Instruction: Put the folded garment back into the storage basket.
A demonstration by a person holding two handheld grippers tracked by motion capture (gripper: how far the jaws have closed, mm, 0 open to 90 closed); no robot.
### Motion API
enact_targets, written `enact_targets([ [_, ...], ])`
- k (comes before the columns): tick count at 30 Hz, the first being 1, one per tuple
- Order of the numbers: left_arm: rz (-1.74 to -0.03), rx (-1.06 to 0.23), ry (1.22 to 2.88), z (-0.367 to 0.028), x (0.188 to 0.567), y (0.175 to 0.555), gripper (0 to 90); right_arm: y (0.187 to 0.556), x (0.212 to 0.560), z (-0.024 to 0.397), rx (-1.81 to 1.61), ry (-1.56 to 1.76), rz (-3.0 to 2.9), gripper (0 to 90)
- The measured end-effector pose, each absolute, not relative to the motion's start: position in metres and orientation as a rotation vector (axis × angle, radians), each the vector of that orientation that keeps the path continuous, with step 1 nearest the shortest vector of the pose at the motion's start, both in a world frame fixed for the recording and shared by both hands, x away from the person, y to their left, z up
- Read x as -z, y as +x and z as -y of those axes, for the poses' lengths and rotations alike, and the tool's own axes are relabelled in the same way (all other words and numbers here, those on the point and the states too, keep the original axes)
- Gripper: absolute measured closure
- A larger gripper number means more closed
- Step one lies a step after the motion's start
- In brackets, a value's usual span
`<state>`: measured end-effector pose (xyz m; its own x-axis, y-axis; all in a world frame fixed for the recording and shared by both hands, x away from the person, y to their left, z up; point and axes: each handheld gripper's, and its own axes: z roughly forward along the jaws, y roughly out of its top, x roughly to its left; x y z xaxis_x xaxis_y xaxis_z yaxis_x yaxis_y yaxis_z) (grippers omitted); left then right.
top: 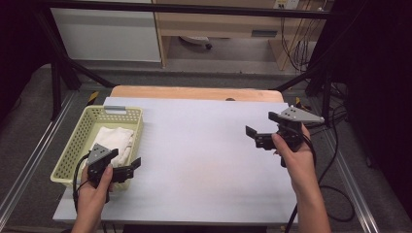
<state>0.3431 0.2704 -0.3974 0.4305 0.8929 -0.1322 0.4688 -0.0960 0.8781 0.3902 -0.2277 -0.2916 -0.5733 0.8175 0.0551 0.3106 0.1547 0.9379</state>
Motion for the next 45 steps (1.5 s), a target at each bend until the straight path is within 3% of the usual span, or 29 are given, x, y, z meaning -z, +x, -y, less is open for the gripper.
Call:
enact_targets([
  [22,-1.199,-0.514,1.727,-0.273,0.401,0.345,6.8,0.378,0.303,0.267,-1.352,1.134,-1.943,3.5],
  [45,-1.188,-0.508,1.742,-0.273,0.401,0.345,7.5,0.365,0.359,0.27,-1.362,1.177,-1.88,3.0],
])
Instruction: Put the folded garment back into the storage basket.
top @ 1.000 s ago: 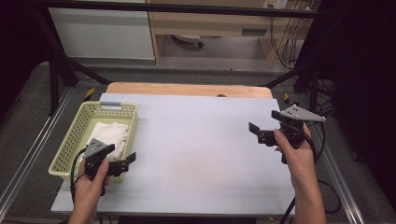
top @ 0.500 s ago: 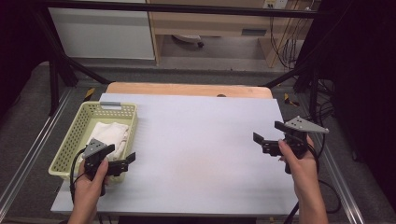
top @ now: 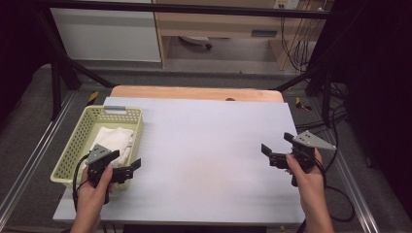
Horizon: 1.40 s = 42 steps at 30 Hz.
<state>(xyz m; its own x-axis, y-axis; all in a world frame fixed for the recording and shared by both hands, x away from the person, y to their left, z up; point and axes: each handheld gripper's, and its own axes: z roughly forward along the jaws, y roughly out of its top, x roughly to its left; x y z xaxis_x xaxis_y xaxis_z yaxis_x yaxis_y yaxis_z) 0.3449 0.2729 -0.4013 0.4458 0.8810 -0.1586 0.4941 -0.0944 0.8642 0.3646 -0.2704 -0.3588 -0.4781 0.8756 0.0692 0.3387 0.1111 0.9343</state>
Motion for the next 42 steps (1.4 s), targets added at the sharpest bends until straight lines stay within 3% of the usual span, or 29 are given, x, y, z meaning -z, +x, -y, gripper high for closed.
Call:
enact_targets([
  [27,-1.185,-0.53,1.75,-0.271,0.401,0.344,7.6,0.368,0.414,0.261,-1.368,1.229,-1.96,4.8],
  [42,-1.098,-0.6,1.744,-0.259,0.39,0.337,8.0,0.365,0.431,0.227,-1.356,1.129,-2.096,3.3],
])
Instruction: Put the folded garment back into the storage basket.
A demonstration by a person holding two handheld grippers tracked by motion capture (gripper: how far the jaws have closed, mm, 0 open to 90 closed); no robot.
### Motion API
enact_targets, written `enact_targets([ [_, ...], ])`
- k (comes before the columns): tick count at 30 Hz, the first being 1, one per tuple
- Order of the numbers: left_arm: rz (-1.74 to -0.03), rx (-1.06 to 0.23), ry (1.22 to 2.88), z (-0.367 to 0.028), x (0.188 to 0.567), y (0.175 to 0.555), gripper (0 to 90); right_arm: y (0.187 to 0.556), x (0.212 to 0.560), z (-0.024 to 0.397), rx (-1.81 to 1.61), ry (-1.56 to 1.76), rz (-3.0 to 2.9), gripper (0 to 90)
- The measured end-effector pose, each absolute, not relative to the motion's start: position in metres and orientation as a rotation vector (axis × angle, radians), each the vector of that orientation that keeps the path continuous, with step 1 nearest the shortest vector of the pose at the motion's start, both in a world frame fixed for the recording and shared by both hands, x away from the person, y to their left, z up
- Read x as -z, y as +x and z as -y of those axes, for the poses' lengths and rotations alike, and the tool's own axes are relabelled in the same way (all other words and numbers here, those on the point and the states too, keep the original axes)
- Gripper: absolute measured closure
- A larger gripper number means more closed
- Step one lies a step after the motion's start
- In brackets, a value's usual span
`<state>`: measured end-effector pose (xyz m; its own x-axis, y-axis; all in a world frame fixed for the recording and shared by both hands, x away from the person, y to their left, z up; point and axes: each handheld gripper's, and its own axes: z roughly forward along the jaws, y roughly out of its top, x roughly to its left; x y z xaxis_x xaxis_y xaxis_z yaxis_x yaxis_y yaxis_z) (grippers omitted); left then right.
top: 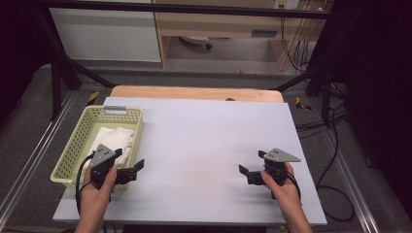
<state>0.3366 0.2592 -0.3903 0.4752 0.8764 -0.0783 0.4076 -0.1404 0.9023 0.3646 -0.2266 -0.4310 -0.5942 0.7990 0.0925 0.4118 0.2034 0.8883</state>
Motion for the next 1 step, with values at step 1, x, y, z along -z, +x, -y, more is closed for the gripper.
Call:
enact_targets([
  [1,-1.077,-0.62,1.736,-0.2574,0.3872,0.3346,8.2,0.3652,0.4307,0.2275,-1.347,1.136,-2.09,3.3],
])
